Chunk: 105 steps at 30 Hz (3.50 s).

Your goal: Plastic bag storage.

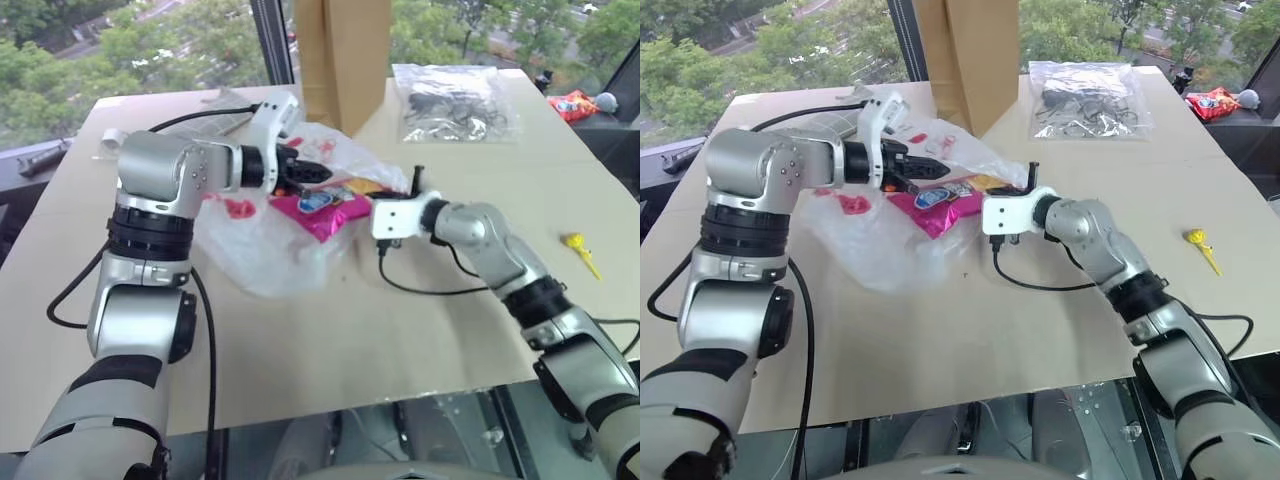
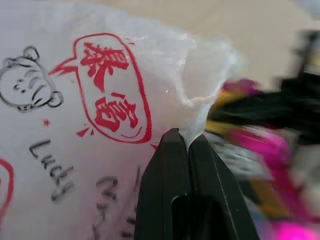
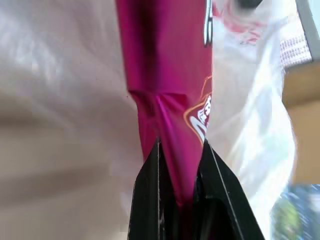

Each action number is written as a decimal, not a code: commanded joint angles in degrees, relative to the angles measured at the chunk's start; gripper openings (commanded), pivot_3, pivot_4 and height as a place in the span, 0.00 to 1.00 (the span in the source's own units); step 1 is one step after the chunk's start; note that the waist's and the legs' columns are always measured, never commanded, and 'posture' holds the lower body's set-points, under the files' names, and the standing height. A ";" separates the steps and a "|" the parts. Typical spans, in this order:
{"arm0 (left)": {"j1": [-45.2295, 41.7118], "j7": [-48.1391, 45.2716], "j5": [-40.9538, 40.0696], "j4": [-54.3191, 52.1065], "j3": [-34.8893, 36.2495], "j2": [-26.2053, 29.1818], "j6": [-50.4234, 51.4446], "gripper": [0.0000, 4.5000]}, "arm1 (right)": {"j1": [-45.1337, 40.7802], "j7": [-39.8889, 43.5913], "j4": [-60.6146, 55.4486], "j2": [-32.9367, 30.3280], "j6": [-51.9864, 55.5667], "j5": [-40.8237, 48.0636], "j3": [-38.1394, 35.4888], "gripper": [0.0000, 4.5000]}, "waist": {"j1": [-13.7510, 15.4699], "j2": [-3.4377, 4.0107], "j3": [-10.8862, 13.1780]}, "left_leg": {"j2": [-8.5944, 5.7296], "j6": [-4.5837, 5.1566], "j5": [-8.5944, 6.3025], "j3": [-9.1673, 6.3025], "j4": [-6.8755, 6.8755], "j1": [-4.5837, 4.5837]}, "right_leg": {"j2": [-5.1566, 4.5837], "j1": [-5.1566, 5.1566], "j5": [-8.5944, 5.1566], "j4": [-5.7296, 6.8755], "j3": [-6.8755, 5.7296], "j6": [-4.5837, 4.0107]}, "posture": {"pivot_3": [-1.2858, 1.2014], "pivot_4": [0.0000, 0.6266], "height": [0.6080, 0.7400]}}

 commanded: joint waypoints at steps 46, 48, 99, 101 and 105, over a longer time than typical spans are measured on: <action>5.42 13.83 -7.65 -5.55 16.55 -13.80 -14.65 0.00 | 37.42 11.24 -54.77 -13.38 85.88 22.59 -54.50 0.99 | 3.29 0.02 -0.03 | -0.02 -0.01 -0.03 0.08 0.02 0.01 | -0.16 0.08 0.07 -0.05 -0.07 -0.07 | 0.52 0.24 1.00; 5.88 14.30 -7.87 -6.05 16.77 -13.62 -14.46 0.00 | 37.05 9.02 -49.72 -12.55 83.81 23.66 -56.26 0.99 | 3.17 0.02 -0.03 | 0.05 -0.02 -0.02 0.12 0.02 0.06 | -0.07 0.10 0.11 -0.03 -0.02 -0.10 | 0.52 0.24 1.00; 8.84 19.38 -12.90 -14.54 18.09 -6.92 -8.63 0.00 | -10.55 6.71 7.22 24.56 28.97 38.61 -11.41 0.51 | 0.41 0.01 0.00 | 0.24 -0.07 0.01 0.13 -0.13 -0.05 | 0.16 -0.07 0.39 -0.40 0.00 -0.07 | 0.52 0.24 1.00; 9.75 19.49 -12.85 -14.66 18.36 -6.37 -8.44 0.00 | -8.09 6.85 1.85 22.67 29.47 37.79 -10.87 0.75 | 0.50 0.01 0.00 | 0.18 -0.07 0.01 0.10 -0.07 -0.09 | 0.11 -0.03 0.39 -0.45 -0.07 -0.07 | 0.52 0.24 1.00; 11.23 18.74 -12.10 -14.21 17.87 -5.31 -8.83 0.00 | 0.60 9.04 -18.15 14.02 36.70 37.41 -10.42 0.96 | 0.89 0.01 0.00 | 0.18 -0.07 0.01 -0.03 -0.06 -0.11 | 0.09 -0.01 0.39 -0.45 -0.28 -0.07 | 0.52 0.24 1.00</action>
